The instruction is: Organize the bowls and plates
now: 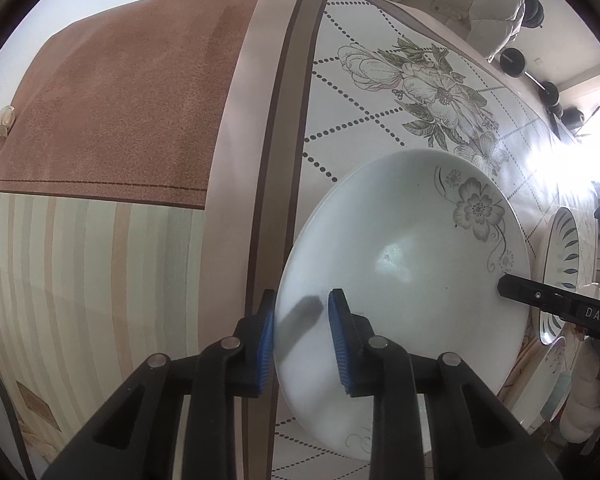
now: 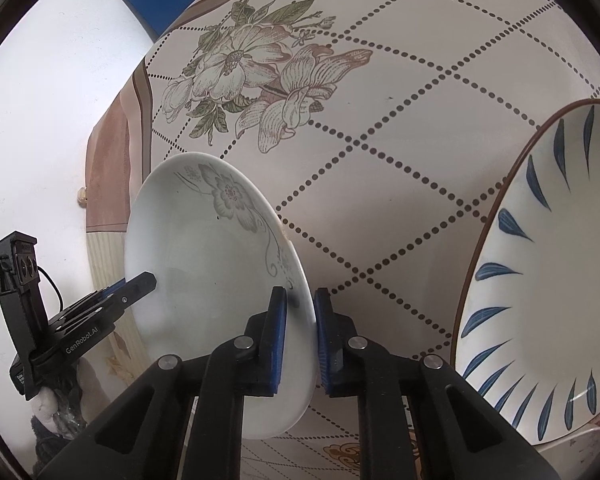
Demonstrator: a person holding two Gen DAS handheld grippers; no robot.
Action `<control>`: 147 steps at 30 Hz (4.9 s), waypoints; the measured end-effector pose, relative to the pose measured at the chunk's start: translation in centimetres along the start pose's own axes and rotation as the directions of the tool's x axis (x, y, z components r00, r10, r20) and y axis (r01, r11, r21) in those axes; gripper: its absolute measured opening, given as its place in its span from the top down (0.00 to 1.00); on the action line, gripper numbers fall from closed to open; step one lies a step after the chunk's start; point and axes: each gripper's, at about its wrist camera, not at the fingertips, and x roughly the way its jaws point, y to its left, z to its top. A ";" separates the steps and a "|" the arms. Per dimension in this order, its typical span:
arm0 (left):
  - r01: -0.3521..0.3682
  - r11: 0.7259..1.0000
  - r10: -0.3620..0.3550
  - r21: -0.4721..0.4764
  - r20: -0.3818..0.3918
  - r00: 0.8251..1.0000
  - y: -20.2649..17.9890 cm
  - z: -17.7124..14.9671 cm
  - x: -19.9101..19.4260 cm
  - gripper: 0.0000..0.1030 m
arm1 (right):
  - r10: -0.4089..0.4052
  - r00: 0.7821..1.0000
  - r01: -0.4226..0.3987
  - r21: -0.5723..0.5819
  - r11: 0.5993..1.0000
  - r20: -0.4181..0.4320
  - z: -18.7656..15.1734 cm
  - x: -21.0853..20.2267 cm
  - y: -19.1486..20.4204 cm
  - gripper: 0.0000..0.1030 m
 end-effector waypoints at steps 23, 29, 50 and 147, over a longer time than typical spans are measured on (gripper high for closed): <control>0.039 0.986 -0.054 0.160 0.091 0.994 -12.3 -3.5 -6.8 0.78 | 0.045 0.987 -0.052 0.045 0.998 0.151 -8.6 -12.8 -7.1 0.85; 0.070 0.972 -0.086 0.224 0.062 0.994 -18.4 -6.2 -6.4 0.78 | 0.028 0.981 -0.047 0.092 0.995 0.194 -13.5 -17.4 -12.3 0.85; 0.018 0.928 0.013 0.372 -0.081 0.997 -28.9 -13.0 1.6 0.78 | -0.048 0.990 0.024 0.179 0.984 0.132 -22.0 -16.4 -25.7 0.85; 0.071 0.993 -0.057 0.090 -0.144 0.988 -26.1 4.4 7.7 0.81 | -0.084 0.996 0.079 0.127 0.989 0.033 1.0 -11.4 -21.5 0.90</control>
